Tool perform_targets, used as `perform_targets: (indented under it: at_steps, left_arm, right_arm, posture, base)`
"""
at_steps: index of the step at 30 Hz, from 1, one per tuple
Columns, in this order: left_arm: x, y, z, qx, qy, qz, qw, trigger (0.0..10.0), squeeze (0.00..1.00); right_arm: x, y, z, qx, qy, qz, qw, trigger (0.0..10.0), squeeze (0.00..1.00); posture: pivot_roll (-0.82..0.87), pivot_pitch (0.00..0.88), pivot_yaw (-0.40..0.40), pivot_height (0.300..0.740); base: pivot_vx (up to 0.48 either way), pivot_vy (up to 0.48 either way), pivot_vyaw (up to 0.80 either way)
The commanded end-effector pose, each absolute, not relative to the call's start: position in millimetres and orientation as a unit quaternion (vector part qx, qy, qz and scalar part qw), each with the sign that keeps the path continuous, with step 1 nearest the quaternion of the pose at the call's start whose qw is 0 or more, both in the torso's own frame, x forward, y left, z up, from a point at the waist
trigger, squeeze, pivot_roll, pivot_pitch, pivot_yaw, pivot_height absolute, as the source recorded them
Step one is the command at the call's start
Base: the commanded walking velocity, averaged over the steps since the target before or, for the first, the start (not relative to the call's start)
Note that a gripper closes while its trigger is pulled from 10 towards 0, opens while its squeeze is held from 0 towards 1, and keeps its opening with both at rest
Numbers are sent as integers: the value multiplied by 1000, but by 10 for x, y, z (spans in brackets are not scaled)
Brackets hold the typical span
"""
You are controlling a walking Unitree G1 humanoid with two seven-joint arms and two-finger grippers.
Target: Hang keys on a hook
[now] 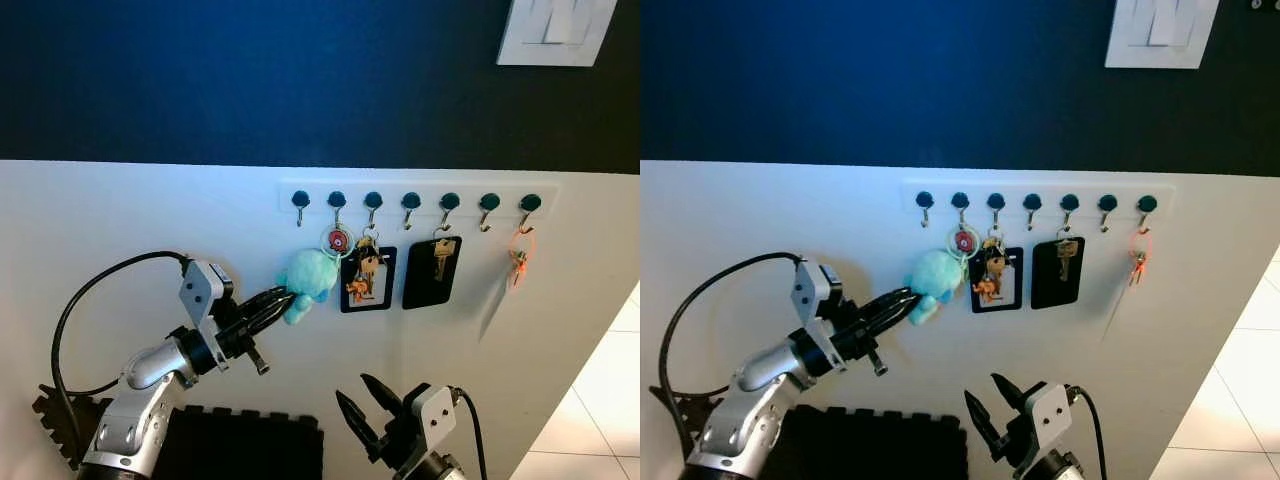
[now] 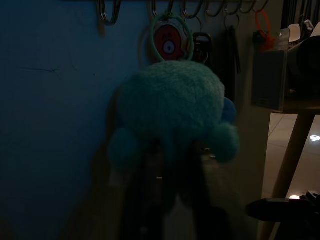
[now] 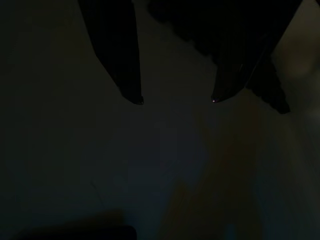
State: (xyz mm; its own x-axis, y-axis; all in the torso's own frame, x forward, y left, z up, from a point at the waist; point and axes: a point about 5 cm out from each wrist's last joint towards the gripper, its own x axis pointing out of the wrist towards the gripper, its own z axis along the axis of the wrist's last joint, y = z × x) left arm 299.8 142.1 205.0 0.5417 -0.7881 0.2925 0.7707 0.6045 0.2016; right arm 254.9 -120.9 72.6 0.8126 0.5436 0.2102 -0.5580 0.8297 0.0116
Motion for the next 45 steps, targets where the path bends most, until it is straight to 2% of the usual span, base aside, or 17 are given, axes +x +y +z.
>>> perform_targets:
  at_steps: [1,10,11,12,13,15,16,29,41,42,44,45]
  left_arm:
    - [2981,1397,2071,15,-183,-451,873,10000,1000]
    - [2979,1402,2066,21,-183,-450,874,10000,1000]
    - [2973,1401,2057,21,-181,-451,874,10000,620]
    - [2970,1398,2053,21,-179,-452,874,10000,416]
    - [2967,1394,2049,21,-178,-453,873,10000,90]
    - [2966,1392,2046,21,-178,-454,873,10000,90]
    - [2963,1391,2043,21,-177,-454,873,10000,0]
    - [2955,1376,2010,19,-169,-464,869,10000,0]
    - [2927,1398,1892,28,-149,-468,870,10000,0]
    - [2929,1405,1884,20,-152,-463,873,10000,953]
    - [2929,1405,1884,20,-152,-463,873,10000,953]
    - [2930,1406,1883,18,-152,-462,874,10000,1000]
  right_arm:
    - [2543,-1207,707,40,-96,287,952,10000,0]
    - [2553,-1193,766,43,-110,289,950,10000,0]
    - [2564,-1179,828,44,-124,290,948,10000,0]
    - [2569,-1170,864,43,-132,291,946,10000,0]
    - [2574,-1161,907,42,-142,292,945,10000,0]
    - [2576,-1156,935,41,-148,292,944,10000,0]
    - [2577,-1148,980,41,-158,291,943,10000,0]
    - [2614,-1109,1397,45,-238,279,929,10000,0]
    - [2634,-1075,1603,52,-266,280,921,10000,0]
    - [2646,-1074,1614,52,-267,280,921,10000,0]
    - [2646,-1074,1614,52,-267,280,921,10000,0]
    - [2649,-1074,1616,52,-266,280,921,10000,0]
  posture:
    - [41,40,26,740]
    - [41,39,26,740]
    - [41,37,26,740]
    - [41,37,26,740]
    - [41,37,26,740]
    - [41,37,26,740]
    - [41,33,24,740]
    - [38,26,29,740]
    - [39,34,31,740]
    - [39,35,29,740]
    - [39,35,29,740]
    - [39,35,29,740]
  base:
    - [0,0,0]
    - [0,0,0]
    - [0,0,0]
    - [0,0,0]
    - [0,0,0]
    - [0,0,0]
    - [0,0,0]
    - [0,0,0]
    - [0,0,0]
    - [0,0,0]
    - [0,0,0]
    - [0,0,0]
